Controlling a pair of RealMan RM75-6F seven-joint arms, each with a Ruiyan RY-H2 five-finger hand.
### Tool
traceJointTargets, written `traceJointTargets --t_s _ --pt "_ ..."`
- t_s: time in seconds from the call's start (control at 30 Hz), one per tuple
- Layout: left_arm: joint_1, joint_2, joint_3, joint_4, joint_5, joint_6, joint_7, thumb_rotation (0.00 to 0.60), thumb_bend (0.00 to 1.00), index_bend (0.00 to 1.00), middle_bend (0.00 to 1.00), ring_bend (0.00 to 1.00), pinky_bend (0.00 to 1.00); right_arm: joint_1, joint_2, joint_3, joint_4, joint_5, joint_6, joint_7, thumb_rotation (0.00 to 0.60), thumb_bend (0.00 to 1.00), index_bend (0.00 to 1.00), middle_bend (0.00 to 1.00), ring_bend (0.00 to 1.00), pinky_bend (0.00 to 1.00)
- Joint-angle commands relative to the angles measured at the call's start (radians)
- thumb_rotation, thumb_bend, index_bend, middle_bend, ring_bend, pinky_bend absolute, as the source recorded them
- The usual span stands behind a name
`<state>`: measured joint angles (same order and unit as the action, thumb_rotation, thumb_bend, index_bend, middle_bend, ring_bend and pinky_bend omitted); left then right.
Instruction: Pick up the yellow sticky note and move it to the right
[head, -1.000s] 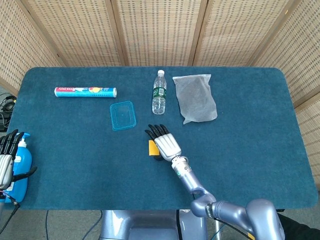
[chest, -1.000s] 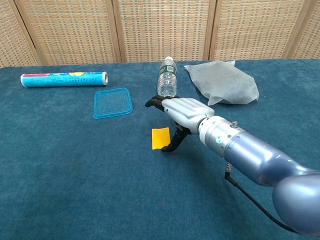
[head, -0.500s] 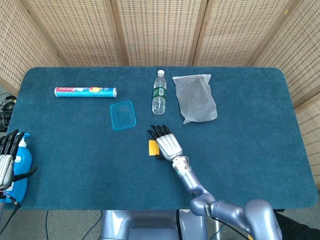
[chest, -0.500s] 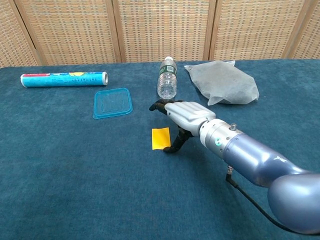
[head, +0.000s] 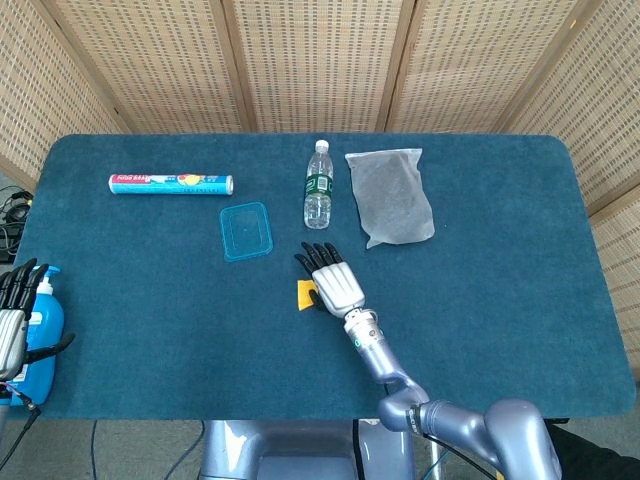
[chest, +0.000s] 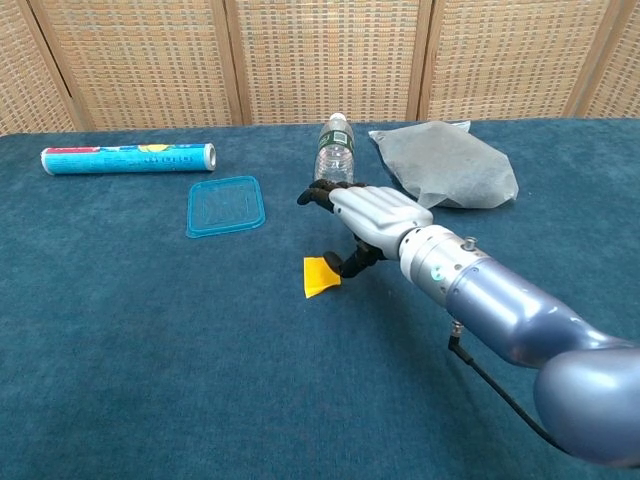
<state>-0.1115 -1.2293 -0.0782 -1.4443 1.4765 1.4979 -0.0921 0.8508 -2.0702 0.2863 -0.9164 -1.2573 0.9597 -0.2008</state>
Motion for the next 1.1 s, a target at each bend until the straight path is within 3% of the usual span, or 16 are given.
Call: traceJointTargets --t_s 0.03,0.33,0.5,0.7,1.1 --pt "0.001 0.002 0.001 -0.003 0.004 0.005 -0.001 0.600 0.17 0.00 0.00 0.00 0.04 -0.014 0.026 -0.003 -0.036 -0.005 0.018 -0.009 0.600 0.64 0.15 0.00 0.00 0.00" --pt "0.007 0.011 0.003 -0.021 0.021 0.027 -0.003 0.600 0.17 0.00 0.00 0.00 0.04 -0.065 0.088 -0.030 -0.178 0.019 0.042 -0.076 0.600 0.59 0.14 0.00 0.00 0.00" --pt "0.013 0.022 0.007 -0.037 0.036 0.044 -0.001 0.600 0.17 0.00 0.00 0.00 0.04 -0.079 0.081 -0.044 -0.197 0.020 0.055 -0.089 0.600 0.45 0.26 0.00 0.00 0.00" --pt "0.017 0.027 0.008 -0.043 0.041 0.053 -0.006 0.600 0.17 0.00 0.00 0.00 0.04 -0.078 0.064 -0.044 -0.186 0.009 0.073 -0.096 0.600 0.36 0.41 0.02 0.00 0.00" --pt "0.012 0.025 0.004 -0.037 0.028 0.038 -0.007 0.600 0.17 0.00 0.00 0.00 0.04 -0.048 0.012 -0.034 -0.087 0.014 0.030 -0.079 0.600 0.35 0.42 0.03 0.00 0.00"
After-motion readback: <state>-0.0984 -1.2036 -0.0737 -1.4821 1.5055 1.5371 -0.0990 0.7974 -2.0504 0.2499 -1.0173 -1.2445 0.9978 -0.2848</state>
